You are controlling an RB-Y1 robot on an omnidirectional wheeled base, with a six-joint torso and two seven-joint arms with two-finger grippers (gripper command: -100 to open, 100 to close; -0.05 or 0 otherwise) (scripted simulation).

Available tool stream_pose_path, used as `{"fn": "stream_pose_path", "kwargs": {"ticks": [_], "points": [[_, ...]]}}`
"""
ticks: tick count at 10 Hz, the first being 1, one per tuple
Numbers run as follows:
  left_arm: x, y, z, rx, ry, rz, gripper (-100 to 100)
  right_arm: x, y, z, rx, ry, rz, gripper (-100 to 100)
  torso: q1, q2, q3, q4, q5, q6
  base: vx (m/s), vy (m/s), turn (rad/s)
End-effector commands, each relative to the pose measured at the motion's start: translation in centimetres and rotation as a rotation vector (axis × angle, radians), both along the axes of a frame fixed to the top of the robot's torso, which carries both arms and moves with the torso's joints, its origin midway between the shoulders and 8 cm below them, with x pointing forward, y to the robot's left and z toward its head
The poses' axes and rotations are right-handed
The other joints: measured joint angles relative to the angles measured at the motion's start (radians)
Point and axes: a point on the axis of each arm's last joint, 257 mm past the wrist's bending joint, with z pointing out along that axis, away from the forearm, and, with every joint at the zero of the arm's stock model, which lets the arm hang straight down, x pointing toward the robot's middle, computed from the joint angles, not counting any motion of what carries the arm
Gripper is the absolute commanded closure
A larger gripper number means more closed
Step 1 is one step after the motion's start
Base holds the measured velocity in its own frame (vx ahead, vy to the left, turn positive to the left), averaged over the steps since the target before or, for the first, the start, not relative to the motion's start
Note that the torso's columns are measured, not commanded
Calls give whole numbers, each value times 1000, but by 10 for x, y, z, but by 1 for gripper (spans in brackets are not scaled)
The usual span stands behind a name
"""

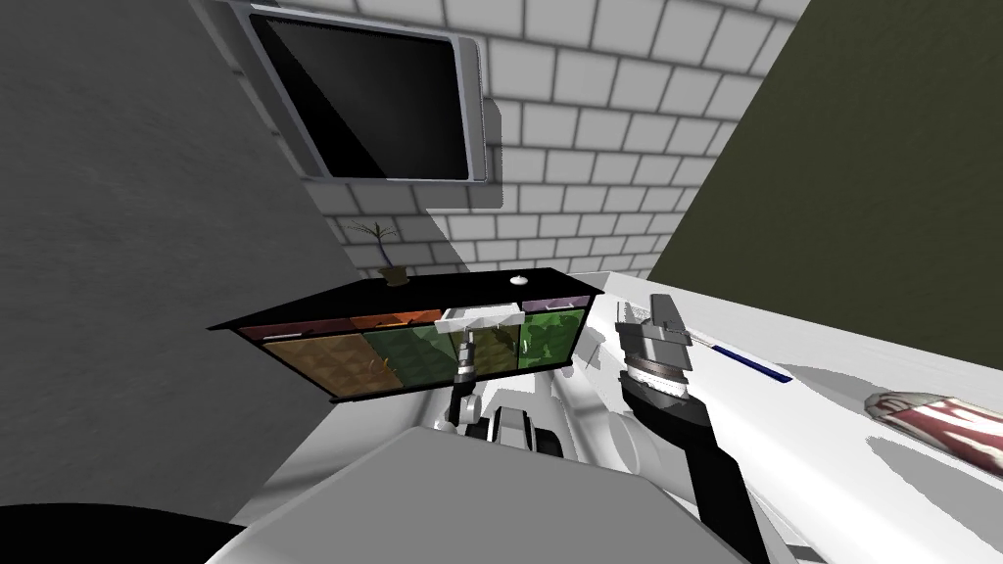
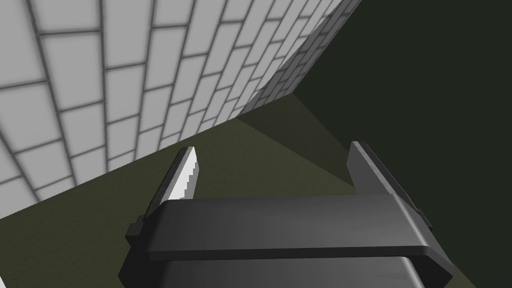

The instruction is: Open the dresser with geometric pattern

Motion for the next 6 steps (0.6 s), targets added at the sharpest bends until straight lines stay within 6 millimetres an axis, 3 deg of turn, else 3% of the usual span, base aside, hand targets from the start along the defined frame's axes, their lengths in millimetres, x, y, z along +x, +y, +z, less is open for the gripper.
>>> {"fn": "stream_pose_path", "kwargs": {"ticks": [1, 2, 3, 4, 6], "points": [[8, -9, 0, 5, 4, -7, 100, 0, 0, 0, 0, 0, 0, 0, 0, -2, -1, 0, 0, 0, -34, 24, -31], [18, 5, 1, 16, 11, 20, -100, 0, 0, 0, 0, 0, 0, 0, -2, -5, -3, -1, 0, -1, -71, -3, -223], [27, 19, 5, 23, 13, 46, -100, 0, 0, 0, 0, 0, 0, 0, -2, -4, -2, -2, 1, 1, -128, 16, -356], [27, 20, 5, 22, 13, 49, -100, 0, 0, 0, 0, 0, 0, 0, 0, -4, -1, -3, 2, 2, -102, 14, -80], [45, 50, 15, 30, 15, 104, -100, 0, 0, 0, 0, 0, 0, 0, 0, -9, -5, -5, 2, 2, -109, 8, -236]]}}
